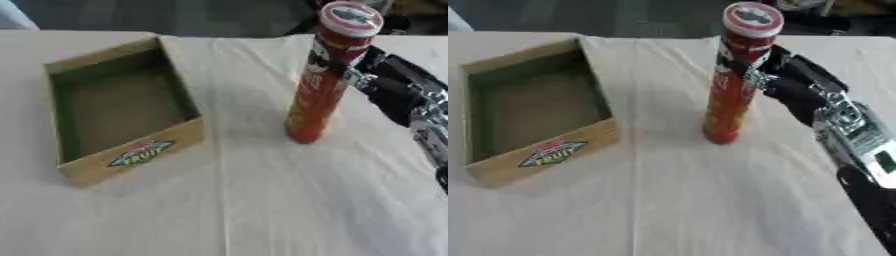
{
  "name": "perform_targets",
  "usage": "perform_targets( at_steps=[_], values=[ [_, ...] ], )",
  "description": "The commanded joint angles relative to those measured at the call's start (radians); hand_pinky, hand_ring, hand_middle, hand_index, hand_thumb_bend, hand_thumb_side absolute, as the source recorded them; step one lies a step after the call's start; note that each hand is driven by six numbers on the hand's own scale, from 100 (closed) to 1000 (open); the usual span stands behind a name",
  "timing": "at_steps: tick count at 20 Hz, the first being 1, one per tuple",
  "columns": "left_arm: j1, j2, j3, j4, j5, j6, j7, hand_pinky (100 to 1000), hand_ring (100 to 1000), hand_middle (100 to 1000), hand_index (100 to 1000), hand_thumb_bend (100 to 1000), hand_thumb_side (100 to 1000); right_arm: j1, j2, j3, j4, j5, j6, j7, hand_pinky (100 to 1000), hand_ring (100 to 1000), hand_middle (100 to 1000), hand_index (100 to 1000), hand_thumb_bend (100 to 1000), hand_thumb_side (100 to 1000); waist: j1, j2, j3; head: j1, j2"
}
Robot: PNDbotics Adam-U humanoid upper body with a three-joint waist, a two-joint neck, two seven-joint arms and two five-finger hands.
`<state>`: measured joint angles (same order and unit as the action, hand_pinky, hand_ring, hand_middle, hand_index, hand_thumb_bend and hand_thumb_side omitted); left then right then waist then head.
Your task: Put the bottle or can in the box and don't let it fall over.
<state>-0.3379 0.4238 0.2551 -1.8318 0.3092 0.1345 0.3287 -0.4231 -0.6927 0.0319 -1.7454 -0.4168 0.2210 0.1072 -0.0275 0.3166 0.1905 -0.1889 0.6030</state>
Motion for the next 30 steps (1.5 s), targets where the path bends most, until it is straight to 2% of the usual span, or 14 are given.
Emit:
perform_targets(
  at_steps=[1,9,12,13,17,18,21,24,27,30],
  values=[
    [-0.016,0.015,0.002,-0.02,0.002,-0.002,-0.005,656,985,838,777,476,377,-0.019,-0.041,-0.006,0.004,0.007,0.002,0.0,1000,1000,973,1000,287,426,0.002,-0.012,0.003,-0.006,-0.015],
    [-0.018,0.013,0.002,-0.019,0.002,-0.001,-0.007,657,985,839,776,476,378,-0.029,-0.042,-0.005,0.016,0.007,-0.001,-0.001,1000,1000,951,1000,305,409,0.001,-0.009,0.008,-0.01,-0.019],
    [-0.018,0.014,0.002,-0.019,0.001,-0.001,-0.008,657,985,839,775,477,377,-0.029,-0.043,-0.005,0.013,0.01,-0.005,0.008,1000,1000,954,1000,308,329,0.001,-0.009,0.007,-0.009,-0.016],
    [-0.018,0.014,0.002,-0.019,0.001,-0.002,-0.008,657,985,839,775,477,376,-0.028,-0.043,-0.005,0.013,0.011,-0.006,0.011,1000,1000,954,1000,315,276,0.001,-0.009,0.006,-0.009,-0.015],
    [-0.016,0.015,0.002,-0.018,0.0,-0.002,-0.008,657,985,839,775,478,375,-0.028,-0.043,-0.006,0.013,0.02,-0.006,0.022,1000,1000,954,1000,324,254,0.002,-0.009,0.005,-0.009,-0.013],
    [-0.016,0.015,0.002,-0.018,0.0,-0.002,-0.008,657,985,839,775,478,374,-0.028,-0.043,-0.006,0.014,0.022,-0.005,0.024,1000,1000,952,1000,355,192,0.002,-0.009,0.005,-0.009,-0.013],
    [-0.016,0.015,0.003,-0.018,0.0,-0.002,-0.008,658,985,839,775,477,373,-0.029,-0.042,-0.005,0.017,0.027,0.0,0.033,1000,1000,952,1000,359,189,0.002,-0.009,0.005,-0.01,-0.013],
    [-0.016,0.015,0.003,-0.018,0.0,-0.002,-0.009,658,985,839,775,476,373,-0.029,-0.039,-0.005,0.019,0.03,0.001,0.04,1000,1000,952,1000,349,225,0.002,-0.011,0.004,-0.009,-0.013],
    [-0.016,0.015,0.003,-0.018,0.0,-0.003,-0.009,658,985,838,775,477,374,-0.032,-0.037,-0.003,0.025,0.028,0.002,0.043,1000,1000,951,1000,338,328,0.003,-0.011,0.004,-0.01,-0.017],
    [-0.016,0.015,0.002,-0.018,0.0,-0.003,-0.009,658,985,839,775,476,373,-0.037,-0.034,0.0,0.033,0.025,0.004,0.043,1000,1000,951,1000,336,374,0.003,-0.011,0.004,-0.011,-0.019]
  ],
)
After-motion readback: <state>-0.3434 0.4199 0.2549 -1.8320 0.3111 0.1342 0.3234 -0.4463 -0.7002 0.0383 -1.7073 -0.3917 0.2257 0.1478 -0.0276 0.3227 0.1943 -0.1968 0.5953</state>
